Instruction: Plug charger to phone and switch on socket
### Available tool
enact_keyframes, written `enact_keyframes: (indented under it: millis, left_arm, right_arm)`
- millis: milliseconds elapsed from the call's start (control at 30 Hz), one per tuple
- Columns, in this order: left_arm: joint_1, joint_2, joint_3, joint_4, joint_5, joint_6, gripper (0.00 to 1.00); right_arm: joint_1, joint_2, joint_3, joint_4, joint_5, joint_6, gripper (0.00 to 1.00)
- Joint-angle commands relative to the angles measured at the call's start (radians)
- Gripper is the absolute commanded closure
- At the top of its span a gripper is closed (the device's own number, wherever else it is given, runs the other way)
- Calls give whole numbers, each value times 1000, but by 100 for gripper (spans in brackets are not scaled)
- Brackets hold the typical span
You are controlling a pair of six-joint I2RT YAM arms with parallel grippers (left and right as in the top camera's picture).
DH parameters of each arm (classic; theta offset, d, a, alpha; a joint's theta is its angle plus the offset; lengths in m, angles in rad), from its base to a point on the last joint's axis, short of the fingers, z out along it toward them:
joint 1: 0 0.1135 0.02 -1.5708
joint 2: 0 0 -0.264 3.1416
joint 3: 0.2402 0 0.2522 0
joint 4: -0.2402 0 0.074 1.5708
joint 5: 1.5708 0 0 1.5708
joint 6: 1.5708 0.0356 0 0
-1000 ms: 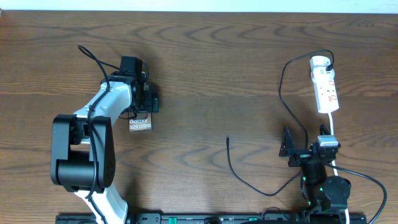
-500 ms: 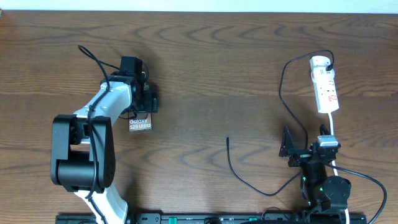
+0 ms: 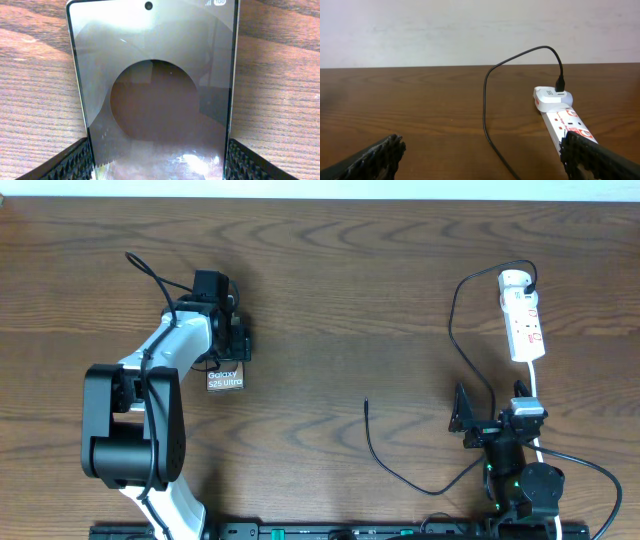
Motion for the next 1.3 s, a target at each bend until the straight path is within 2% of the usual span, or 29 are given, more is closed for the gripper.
enact_keyframes:
  millis: [0,433,767,933,1067,1267]
  left_arm:
    - [5,12,-14,-1,-12,-5,25]
    - [5,12,-14,-1,-12,-5,31]
    - [5,12,-14,-1,-13,-5,31]
    - [5,12,-18,3,-12,-5,21]
    - [5,12,-18,3,-12,-5,17]
    - [5,12,-19,2,-12,-5,16]
  right_arm:
    - [9,-6,-1,-6,5,-12,1]
    - [9,-6,-1,-6,5,-12,1]
    - [9,-6,-1,-6,5,-12,1]
    - [9,-6,-1,-6,5,-12,1]
    - [9,-6,-1,-6,5,-12,1]
    - [9,-6,-1,-6,5,-11,1]
